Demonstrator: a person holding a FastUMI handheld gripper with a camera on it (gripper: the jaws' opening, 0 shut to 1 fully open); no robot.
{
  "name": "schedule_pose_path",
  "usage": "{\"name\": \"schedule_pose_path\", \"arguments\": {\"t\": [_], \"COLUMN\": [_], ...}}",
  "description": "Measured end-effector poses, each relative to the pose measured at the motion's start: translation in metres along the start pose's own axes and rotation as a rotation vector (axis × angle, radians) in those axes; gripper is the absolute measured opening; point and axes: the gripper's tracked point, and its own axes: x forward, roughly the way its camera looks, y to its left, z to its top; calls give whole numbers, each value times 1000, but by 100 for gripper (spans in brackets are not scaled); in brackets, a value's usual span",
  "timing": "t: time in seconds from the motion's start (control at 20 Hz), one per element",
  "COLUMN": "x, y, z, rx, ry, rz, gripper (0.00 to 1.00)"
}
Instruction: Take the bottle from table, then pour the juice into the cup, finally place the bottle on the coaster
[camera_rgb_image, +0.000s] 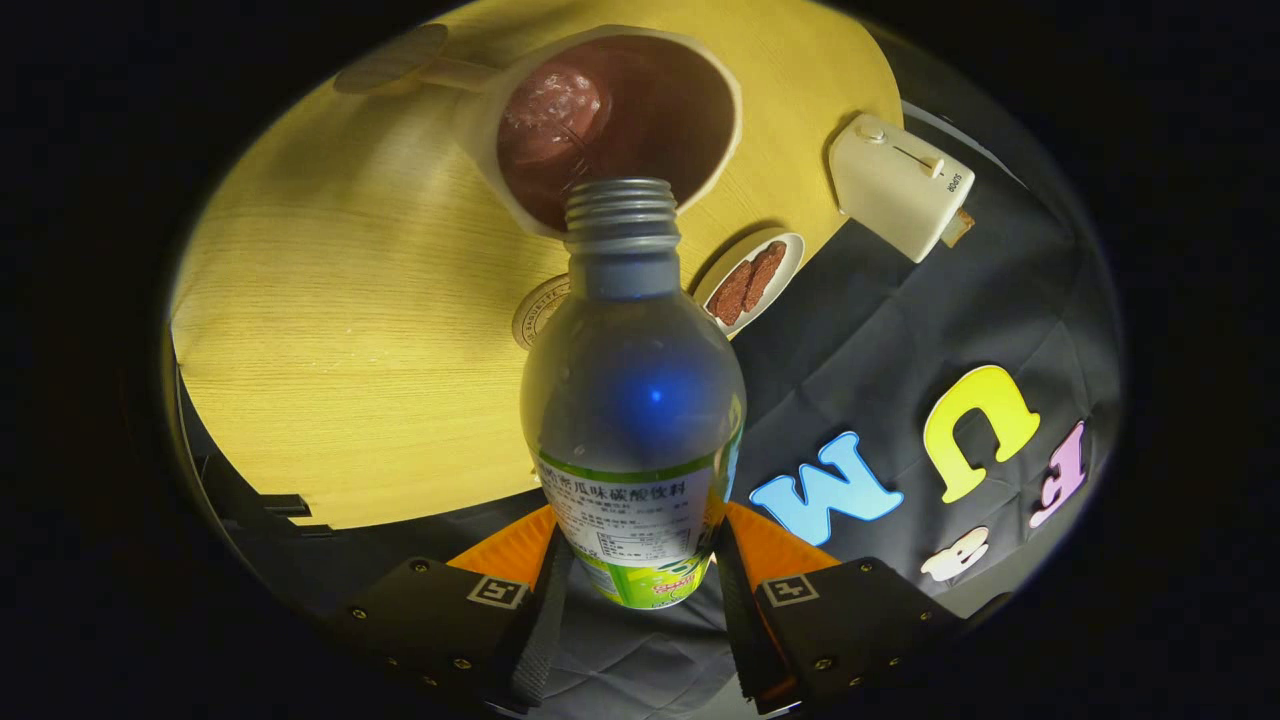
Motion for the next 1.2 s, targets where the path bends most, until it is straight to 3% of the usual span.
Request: {"name": "schedule_pose_path", "arguments": {"t": [0.2,0.5,1.0,1.2], "x": [1,10,16,15], "y": [0,11,53,74], "z": [4,3,19,34], "rx": [0,127,556,807], "ry": [-13,-65,-241,-333], "rz": [-1,27,136,268], "gripper": [70,70,70,70]}}
